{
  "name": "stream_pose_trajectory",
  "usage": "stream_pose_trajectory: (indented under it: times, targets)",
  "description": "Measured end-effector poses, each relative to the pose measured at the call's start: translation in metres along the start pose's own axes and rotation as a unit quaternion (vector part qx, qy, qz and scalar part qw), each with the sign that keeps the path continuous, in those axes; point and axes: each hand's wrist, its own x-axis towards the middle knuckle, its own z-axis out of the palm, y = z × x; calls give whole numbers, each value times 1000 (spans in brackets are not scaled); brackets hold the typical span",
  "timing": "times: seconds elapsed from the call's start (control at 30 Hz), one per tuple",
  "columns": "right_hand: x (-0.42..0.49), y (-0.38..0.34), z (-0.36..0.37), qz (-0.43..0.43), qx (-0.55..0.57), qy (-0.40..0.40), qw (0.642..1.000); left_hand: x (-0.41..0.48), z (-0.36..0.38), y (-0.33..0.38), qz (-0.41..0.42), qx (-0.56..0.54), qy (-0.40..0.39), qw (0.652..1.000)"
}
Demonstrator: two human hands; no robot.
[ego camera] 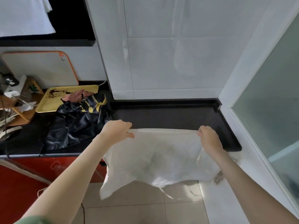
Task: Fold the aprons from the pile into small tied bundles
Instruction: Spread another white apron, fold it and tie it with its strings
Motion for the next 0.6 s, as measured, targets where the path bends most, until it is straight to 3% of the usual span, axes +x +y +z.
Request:
stream_pose_trajectory:
  times: [0.1, 0.23, 0.4, 0.6]
  targets:
    - [3, 5, 5, 50, 6, 1, 999, 2, 6, -5, 9, 19, 0, 1000]
    - [14, -15, -1, 130, 137, 30, 982, 12, 15, -15, 38, 86, 22, 995]
    - [40, -33, -20, 92, 227, 145, 959, 28, 13, -26, -16, 112, 63, 991]
    - [79, -45, -33, 105, 347, 197, 911, 64, -8, -43, -87, 104, 134, 982]
